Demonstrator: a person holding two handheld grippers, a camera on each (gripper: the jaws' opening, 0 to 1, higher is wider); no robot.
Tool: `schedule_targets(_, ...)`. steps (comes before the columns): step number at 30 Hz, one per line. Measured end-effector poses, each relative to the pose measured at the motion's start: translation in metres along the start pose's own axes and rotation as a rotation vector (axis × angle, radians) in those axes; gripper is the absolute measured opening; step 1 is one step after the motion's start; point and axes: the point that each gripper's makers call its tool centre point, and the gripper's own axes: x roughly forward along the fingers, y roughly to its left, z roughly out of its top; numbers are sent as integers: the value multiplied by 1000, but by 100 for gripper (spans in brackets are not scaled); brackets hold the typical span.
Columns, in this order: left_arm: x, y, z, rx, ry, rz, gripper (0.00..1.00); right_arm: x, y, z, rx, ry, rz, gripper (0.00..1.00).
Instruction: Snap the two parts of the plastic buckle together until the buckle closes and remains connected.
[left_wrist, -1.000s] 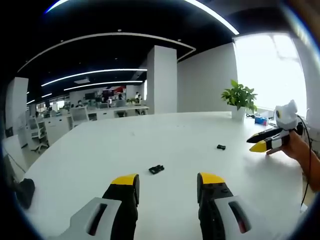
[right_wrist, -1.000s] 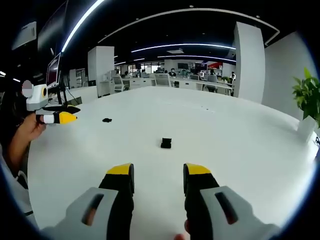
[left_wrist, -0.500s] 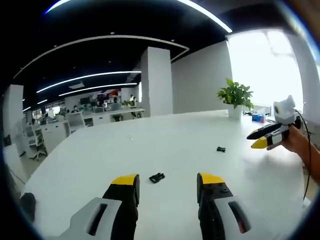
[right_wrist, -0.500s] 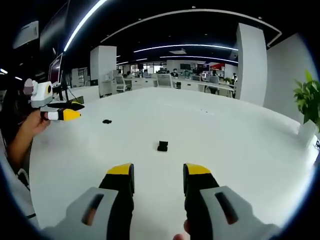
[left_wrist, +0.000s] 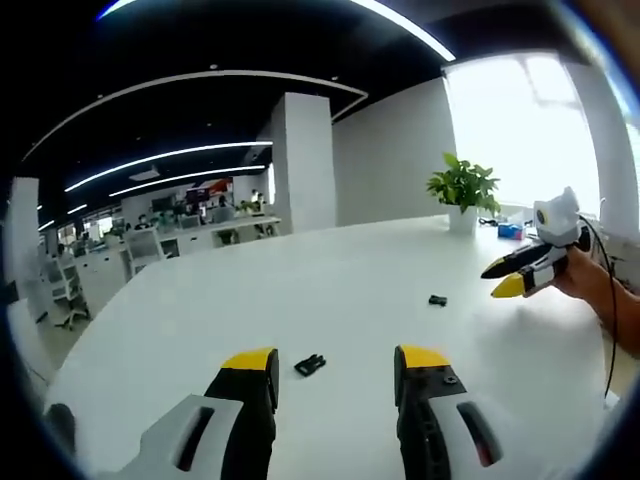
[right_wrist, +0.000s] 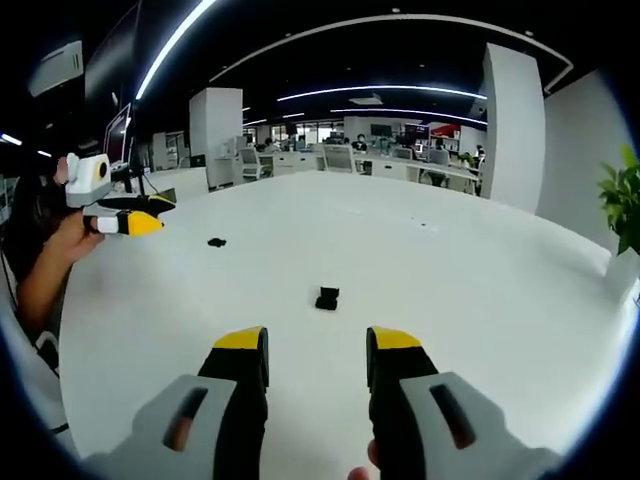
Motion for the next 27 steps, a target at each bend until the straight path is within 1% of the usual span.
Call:
schedule_targets(7, 0, 0, 6, 2, -5, -22, 47, 1, 2, -1, -11, 12, 16, 39)
schedule_targets(8, 1, 3, 9, 10, -9, -20, 47, 1, 3, 1, -8, 8, 17, 39)
schedule_targets(10, 1, 4, 10, 10, -13, -27, 46, 1, 2, 1, -11, 8, 14, 39)
schedule_targets(14, 3, 6, 9, 36, -6, -26, 46, 2, 2, 1, -9, 14, 14, 39)
schedule_targets(22, 6, 12, 6, 38, 9, -18, 46, 4, 2, 5, -20, 19, 12, 39)
schedule_targets(27, 9, 15, 3, 42, 27, -20, 46, 8, 4, 7, -51, 35, 19, 39)
